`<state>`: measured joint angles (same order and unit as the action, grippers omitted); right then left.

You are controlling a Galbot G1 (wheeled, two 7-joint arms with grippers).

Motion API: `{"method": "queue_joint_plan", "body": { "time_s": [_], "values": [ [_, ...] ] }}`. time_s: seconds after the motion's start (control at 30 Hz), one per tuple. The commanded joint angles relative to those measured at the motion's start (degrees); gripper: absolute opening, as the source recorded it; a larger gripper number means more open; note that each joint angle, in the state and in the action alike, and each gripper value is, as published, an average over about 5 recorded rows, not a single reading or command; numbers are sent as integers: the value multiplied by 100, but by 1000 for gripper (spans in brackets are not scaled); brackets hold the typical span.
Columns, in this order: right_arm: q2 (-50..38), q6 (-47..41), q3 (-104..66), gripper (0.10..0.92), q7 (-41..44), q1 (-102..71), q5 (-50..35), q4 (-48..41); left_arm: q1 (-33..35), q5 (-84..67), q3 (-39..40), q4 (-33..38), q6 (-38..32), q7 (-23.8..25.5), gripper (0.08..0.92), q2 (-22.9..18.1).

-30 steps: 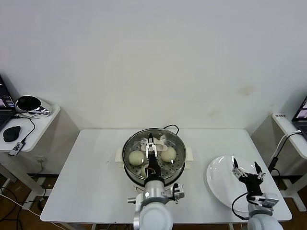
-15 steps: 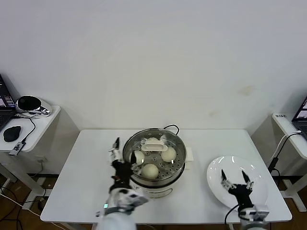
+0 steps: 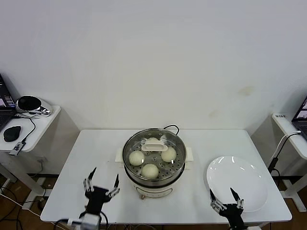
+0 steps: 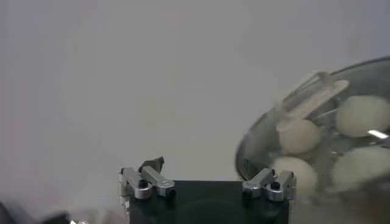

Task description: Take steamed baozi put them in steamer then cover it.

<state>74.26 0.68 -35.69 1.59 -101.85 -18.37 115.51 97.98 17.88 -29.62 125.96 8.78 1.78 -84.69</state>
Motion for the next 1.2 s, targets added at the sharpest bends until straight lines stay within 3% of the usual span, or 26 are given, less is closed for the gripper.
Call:
{"method": "queue_joint_plan", "body": {
  "time_s": [0.03,0.67,1.2],
  "values": [
    [-254,-566,74,823,160,-528,164,602,1506,-1704,-679,-155,-740,-102,823,-6],
    [-196,-556,117,823,189,-568,361,636,1473,-1639,-765,169,-236,85,823,-122],
    [-47,-794,86,823,414,-448,692,672,1349,-1465,-551,10,-163,37,823,-65]
  ]
}}
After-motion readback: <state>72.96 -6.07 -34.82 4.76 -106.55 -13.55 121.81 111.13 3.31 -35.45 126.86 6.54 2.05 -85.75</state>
